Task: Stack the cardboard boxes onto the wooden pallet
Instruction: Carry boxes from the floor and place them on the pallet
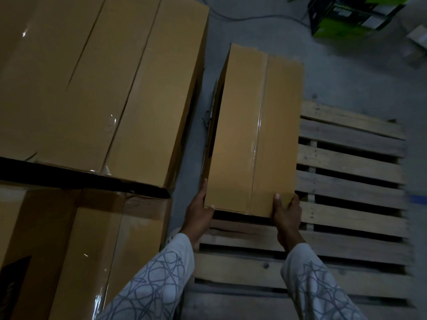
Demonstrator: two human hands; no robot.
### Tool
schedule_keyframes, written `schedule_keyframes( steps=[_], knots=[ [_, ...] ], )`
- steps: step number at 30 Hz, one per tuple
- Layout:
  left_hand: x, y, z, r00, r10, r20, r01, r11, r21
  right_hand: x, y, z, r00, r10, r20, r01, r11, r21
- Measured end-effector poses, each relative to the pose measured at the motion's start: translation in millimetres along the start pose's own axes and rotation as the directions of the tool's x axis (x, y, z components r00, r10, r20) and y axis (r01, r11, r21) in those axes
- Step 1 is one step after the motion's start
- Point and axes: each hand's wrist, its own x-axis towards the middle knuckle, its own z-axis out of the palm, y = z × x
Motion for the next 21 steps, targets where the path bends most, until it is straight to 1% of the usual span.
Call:
schedule_keyframes(
  steps=[3,12,15,18,20,21],
  knots=[
    [0.3,0.2,-0.3,1.000,0.002,0.003,-0.002,1.000,0.004,-0.4,-4.3,0.8,1.000,0.016,-0.005,-0.016,1.000,-0.014],
    [5.7,-2.4,-4.6,1.000,0.004,0.026,-0.004,1.000,0.018,-2.7,-7.0,-0.4,1.000,-0.001,0.002,0.001,0.999,-0.039],
    [5.9,-5.4,-5.9,0.999,0.005,0.046,-0.007,0.998,0.056,-10.8,-10.9,-2.5,1.000,0.019,0.006,-0.019,0.997,-0.071],
    [-13.3,-9.8,-7.0,0.999,-0.024,0.049,0.021,0.998,0.064,-38.4,-20.8,-5.9,0.998,0.060,-0.015,-0.062,0.987,-0.146],
    [-41.4,-16.0,-8.2,0.997,-0.067,0.044,0.067,0.998,0.011,-69.6,-26.4,-7.9,0.999,0.047,-0.009,-0.047,0.981,-0.191],
    [-60.2,-19.0,-8.6,0.996,-0.081,0.044,0.081,0.997,-0.004,-89.6,-28.7,-11.7,0.999,0.032,0.018,-0.028,0.973,-0.228]
  ],
)
